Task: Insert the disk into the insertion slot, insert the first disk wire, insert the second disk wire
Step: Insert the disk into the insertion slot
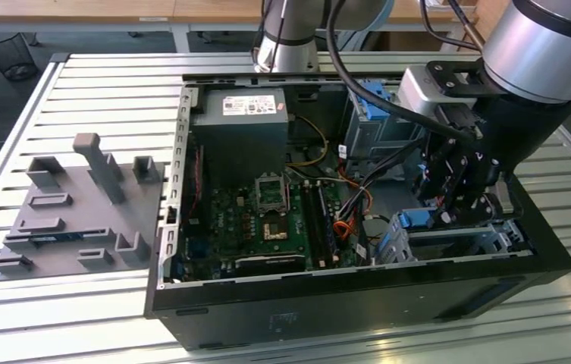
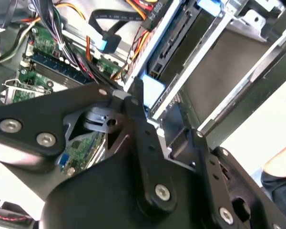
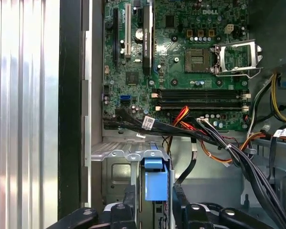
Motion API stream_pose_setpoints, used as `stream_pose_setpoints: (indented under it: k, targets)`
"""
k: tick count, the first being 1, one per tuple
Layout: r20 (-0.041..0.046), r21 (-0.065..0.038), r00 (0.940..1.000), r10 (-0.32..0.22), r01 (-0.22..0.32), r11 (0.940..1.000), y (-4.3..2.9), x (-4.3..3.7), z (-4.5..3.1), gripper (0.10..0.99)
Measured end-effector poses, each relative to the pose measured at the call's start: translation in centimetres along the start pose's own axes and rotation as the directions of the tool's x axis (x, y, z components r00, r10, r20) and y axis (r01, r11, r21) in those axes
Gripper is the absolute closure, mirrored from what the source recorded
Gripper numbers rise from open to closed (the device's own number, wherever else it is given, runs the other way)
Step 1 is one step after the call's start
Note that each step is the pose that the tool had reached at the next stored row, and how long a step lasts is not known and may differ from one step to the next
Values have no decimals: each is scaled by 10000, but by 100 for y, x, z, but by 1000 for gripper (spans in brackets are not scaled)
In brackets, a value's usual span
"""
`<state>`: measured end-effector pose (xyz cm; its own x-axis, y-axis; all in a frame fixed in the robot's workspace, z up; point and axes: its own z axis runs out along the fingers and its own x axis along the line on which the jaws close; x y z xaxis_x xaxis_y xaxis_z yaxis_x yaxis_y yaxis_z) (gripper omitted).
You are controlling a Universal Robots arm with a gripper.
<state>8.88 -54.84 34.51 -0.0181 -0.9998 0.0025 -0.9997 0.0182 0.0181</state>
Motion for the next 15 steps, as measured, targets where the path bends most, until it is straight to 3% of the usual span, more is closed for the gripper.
stream_pose_setpoints:
  k: [2,4,5,9,15]
  targets:
    - [2,0,10000,1,-1,10000,0,0,-3,659]
    - [2,0,10000,1,-1,10000,0,0,-12,784]
    - [1,0,10000,0,0,10000,0,0,-17,784]
    - [1,0,10000,1,-1,10000,1,0,-35,961]
    - [0,0,10000,1,-1,10000,1,0,-49,980]
